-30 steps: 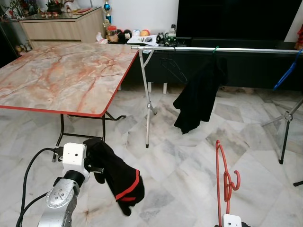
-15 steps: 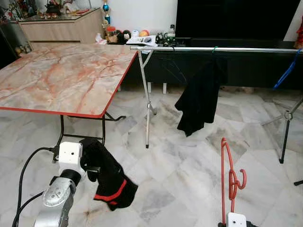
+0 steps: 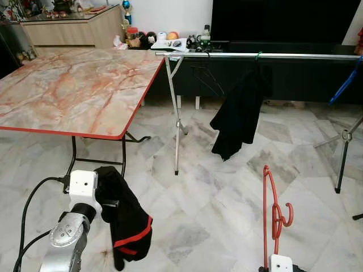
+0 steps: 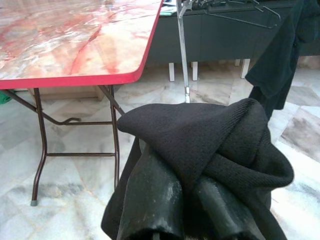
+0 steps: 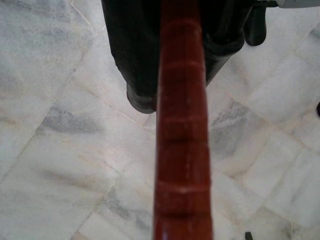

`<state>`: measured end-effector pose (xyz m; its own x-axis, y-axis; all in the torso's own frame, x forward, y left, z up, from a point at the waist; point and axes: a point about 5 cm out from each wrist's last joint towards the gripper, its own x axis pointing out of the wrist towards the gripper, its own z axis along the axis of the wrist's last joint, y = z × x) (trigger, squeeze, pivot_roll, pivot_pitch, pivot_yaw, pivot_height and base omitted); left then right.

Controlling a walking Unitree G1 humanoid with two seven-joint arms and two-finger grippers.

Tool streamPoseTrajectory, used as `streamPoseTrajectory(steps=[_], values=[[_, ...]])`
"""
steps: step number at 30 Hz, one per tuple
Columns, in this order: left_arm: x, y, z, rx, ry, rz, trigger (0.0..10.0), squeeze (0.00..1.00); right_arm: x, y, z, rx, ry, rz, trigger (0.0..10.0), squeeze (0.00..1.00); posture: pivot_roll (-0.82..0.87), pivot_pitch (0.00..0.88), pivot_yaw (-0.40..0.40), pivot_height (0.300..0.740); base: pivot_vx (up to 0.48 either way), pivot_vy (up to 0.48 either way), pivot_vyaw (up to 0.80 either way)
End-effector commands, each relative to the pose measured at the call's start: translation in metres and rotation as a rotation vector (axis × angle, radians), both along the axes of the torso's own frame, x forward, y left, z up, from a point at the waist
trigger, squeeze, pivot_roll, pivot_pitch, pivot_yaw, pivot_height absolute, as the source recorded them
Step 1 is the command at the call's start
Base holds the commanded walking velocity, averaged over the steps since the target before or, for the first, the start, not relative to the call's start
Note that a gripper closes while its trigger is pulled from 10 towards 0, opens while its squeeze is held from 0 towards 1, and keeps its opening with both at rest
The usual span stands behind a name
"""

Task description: Hang hanger

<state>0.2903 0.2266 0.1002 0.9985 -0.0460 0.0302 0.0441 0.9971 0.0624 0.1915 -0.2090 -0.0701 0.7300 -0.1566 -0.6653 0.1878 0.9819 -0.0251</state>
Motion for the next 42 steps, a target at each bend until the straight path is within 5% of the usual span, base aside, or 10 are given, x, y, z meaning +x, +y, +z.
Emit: streamPoseTrajectory(steps=[1,42], values=[[0.0005,0.0074,0.0101,0.011,-0.031,0.019,10.0,0.0,0.0,0.0037,-0.001,0.005,0.008,0.008,10.0,0.0,0.05,0.095,0.071,0.74,0.0,0.382,0.0],[0.0006,0.0067,0.0111,0.01,-0.024,0.015,10.0,0.0,-0.002,0.0069,-0.003,0.007,0.025,0.021,10.0,0.0,0.05,0.084,0.066,0.74,0.0,0.386,0.0]])
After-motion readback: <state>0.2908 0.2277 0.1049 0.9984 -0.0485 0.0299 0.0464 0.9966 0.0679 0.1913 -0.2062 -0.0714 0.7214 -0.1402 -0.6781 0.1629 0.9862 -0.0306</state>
